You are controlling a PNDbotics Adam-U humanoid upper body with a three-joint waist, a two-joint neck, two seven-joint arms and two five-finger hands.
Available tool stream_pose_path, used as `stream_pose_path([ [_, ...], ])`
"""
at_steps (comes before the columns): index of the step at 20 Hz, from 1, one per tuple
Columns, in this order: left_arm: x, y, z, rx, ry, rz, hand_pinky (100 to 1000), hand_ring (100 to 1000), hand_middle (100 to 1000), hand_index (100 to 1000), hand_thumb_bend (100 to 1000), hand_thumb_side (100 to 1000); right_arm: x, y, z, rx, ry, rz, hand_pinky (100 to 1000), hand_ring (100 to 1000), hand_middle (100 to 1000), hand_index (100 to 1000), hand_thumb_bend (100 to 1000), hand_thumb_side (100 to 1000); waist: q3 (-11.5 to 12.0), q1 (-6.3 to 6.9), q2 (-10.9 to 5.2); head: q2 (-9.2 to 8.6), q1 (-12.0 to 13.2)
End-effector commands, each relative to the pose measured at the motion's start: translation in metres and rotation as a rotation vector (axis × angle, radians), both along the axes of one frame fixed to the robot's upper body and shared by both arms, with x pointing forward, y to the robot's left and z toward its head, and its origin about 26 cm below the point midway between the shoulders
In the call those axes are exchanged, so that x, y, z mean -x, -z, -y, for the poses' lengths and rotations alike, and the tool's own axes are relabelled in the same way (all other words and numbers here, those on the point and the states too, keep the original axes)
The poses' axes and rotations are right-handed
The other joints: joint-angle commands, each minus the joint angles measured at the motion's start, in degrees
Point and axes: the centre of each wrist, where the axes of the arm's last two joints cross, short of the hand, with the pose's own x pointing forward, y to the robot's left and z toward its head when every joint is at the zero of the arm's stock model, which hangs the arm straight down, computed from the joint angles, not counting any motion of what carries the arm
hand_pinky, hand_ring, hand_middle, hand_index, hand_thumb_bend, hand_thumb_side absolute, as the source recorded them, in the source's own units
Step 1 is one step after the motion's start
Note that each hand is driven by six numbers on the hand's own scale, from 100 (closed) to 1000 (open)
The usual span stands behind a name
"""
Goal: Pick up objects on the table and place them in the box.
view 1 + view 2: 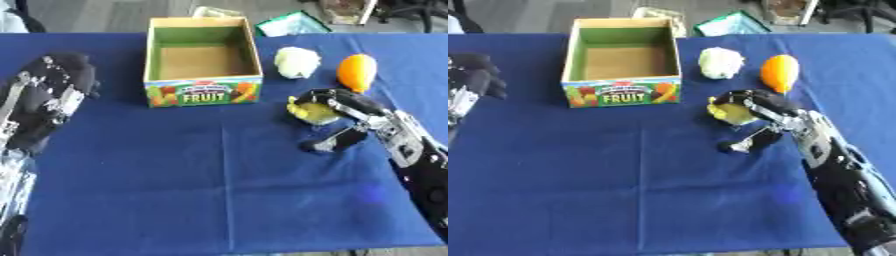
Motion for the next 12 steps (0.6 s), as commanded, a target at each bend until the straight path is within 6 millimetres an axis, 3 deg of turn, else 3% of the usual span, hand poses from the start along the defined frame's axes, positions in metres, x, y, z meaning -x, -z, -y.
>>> stream_pose_path([
  [1,0.0010,-0.0072,0.0006,-0.009,0.009,0.025,574,600,595,718,392,367,-0.0029,-0.0136,0.0169,0.005,0.050,0.055,866,852,773,888,463,256,-0.09,0.05,-0.72,-0.66,0.02],
  [12,0.0009,-0.0076,0.0008,-0.010,0.010,0.025,574,601,595,718,391,368,-0.0008,-0.0056,0.0259,-0.127,0.208,0.081,827,800,709,870,460,234,-0.01,-0.12,-0.72,-0.64,0.04],
])
